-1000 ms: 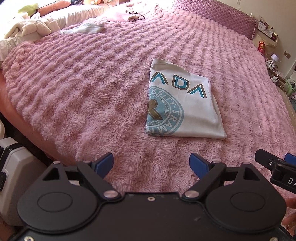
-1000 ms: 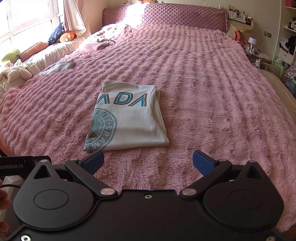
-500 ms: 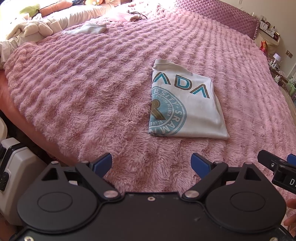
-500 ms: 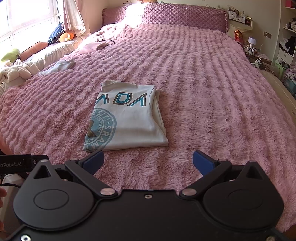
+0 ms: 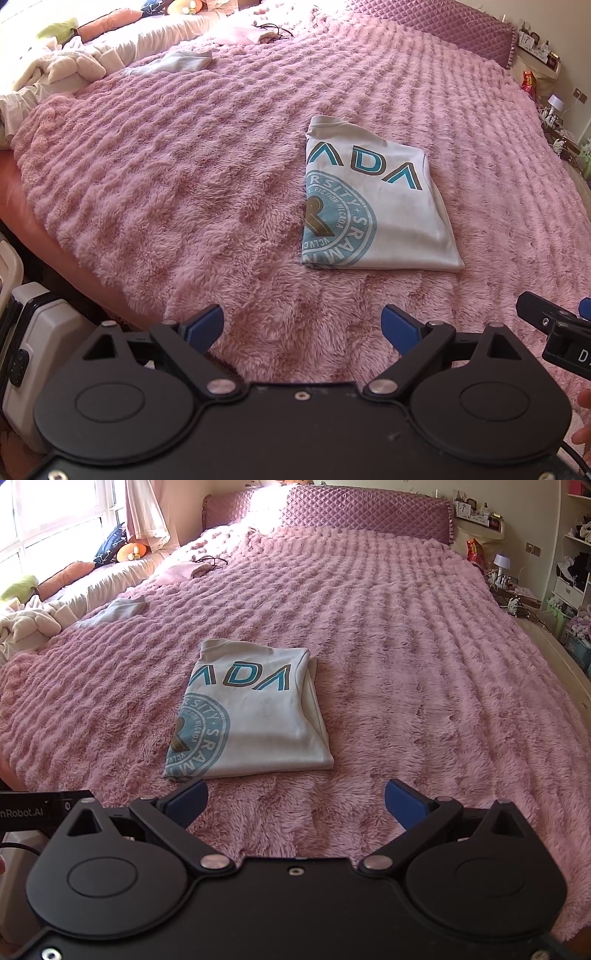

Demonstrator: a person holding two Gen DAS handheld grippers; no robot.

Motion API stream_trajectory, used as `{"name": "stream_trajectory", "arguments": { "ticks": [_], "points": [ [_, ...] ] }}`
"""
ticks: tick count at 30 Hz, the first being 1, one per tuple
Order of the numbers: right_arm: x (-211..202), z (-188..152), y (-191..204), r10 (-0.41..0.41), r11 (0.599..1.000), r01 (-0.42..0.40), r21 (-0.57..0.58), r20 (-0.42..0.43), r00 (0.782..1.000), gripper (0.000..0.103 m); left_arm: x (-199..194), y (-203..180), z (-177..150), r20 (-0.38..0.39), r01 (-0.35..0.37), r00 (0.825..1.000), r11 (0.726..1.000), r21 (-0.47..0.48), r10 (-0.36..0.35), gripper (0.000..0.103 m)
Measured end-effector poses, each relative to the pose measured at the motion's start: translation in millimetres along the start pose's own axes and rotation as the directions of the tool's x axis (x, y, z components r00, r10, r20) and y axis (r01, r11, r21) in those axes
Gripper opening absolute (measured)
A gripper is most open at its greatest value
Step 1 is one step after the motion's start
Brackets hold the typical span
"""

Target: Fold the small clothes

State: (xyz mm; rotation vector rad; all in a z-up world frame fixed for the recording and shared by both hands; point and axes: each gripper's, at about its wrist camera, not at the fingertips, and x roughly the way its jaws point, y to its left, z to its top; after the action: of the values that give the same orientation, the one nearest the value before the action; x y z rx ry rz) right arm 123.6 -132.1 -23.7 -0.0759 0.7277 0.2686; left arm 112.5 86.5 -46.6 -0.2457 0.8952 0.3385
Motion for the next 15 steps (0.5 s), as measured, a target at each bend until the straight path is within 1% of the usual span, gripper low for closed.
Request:
{"name": "stream_trajectory", "arguments": {
  "ticks": [8, 15],
  "points": [
    [0.3, -1.6, -2.0, -0.004, 1.000, 0.004, 0.003, -0.002, 1.000, 0.103, 0.1, -2.2, 0.6, -0.003, 0.002, 1.000, 1.000, 0.014, -0.002, 0.098],
    [0.1, -1.4, -3.1, -0.004, 1.000, 0.004, 0.001, -0.002, 1.000, 0.103, -0.6, -0.6, 1.1, 0.001, 0.001, 1.000, 1.000, -0.003, -0.001, 0.097]
  ]
}}
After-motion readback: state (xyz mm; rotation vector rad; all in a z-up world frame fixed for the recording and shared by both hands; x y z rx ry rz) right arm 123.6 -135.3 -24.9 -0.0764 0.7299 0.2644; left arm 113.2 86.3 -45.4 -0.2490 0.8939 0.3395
